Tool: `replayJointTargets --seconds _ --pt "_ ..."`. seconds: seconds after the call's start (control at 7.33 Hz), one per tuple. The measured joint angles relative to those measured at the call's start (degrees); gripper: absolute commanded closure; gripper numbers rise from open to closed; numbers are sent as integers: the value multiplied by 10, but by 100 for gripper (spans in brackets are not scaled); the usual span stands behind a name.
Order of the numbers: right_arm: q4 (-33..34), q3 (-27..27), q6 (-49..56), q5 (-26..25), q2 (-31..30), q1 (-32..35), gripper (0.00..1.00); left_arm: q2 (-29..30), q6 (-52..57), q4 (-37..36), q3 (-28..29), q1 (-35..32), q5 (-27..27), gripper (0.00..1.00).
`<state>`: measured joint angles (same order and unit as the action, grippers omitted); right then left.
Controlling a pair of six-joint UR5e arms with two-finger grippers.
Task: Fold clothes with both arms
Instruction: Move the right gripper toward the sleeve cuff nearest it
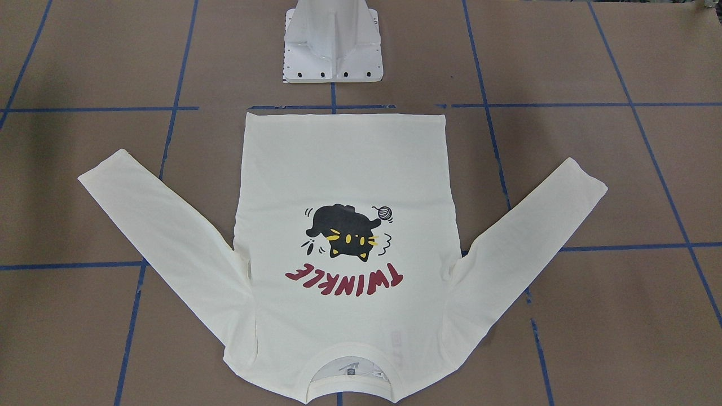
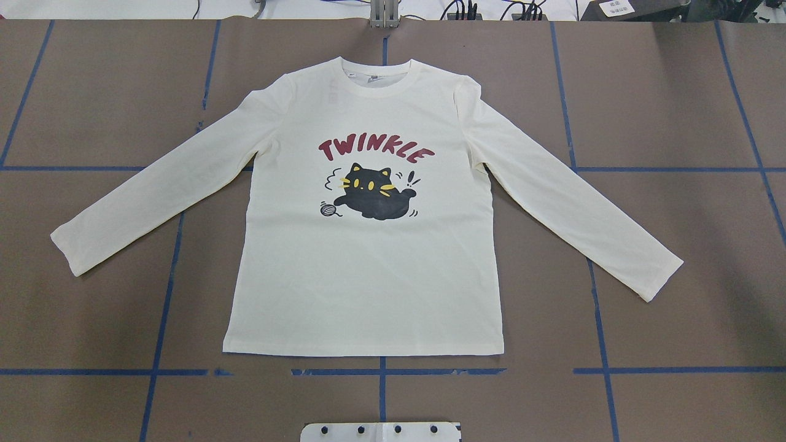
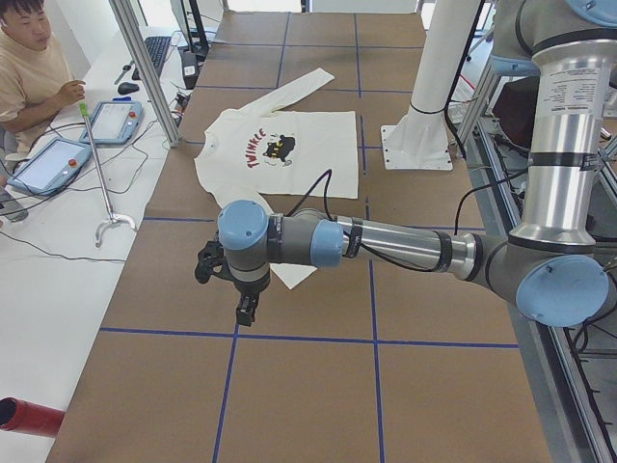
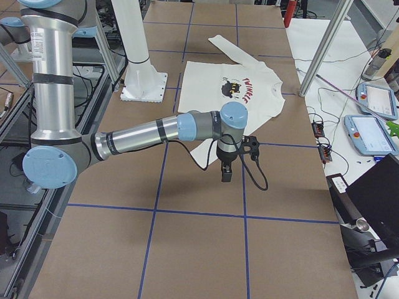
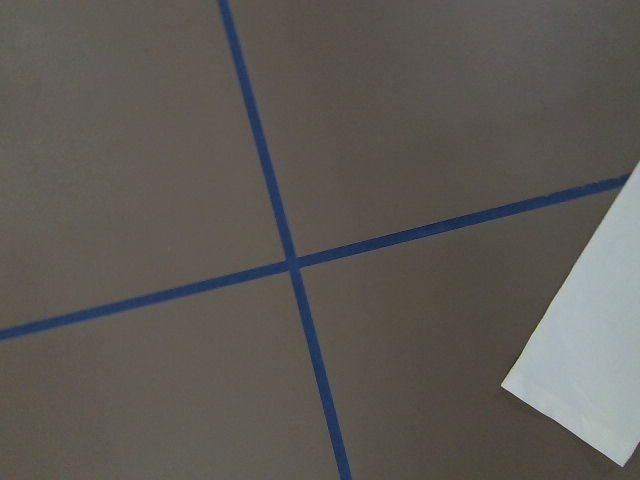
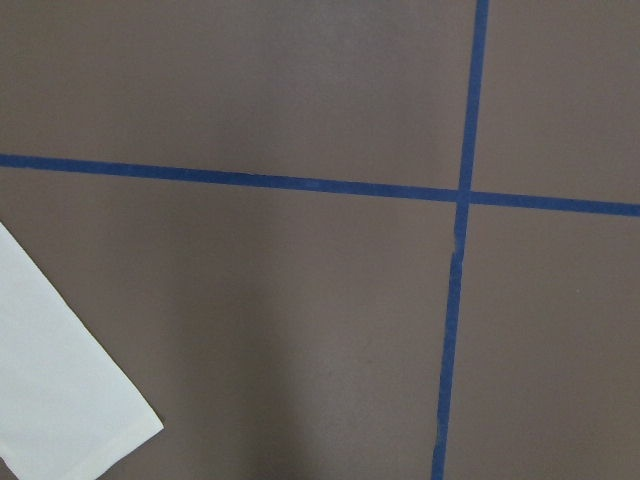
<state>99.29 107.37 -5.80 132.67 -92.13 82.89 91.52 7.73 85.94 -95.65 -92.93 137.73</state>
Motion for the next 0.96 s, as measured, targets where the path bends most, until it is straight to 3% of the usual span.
replayJointTargets --seconds 0.41,0.68,0.96 --pt "-13 -3 -4 5 -16 2 0 -2 -1 7 -1 -2 6 0" --pt "-27 -3 -4 40 -24 -1 0 -13 0 13 -21 -1 10 0" --pt "-95 -2 -31 51 -41 -35 0 -28 -4 28 -41 -1 33 0"
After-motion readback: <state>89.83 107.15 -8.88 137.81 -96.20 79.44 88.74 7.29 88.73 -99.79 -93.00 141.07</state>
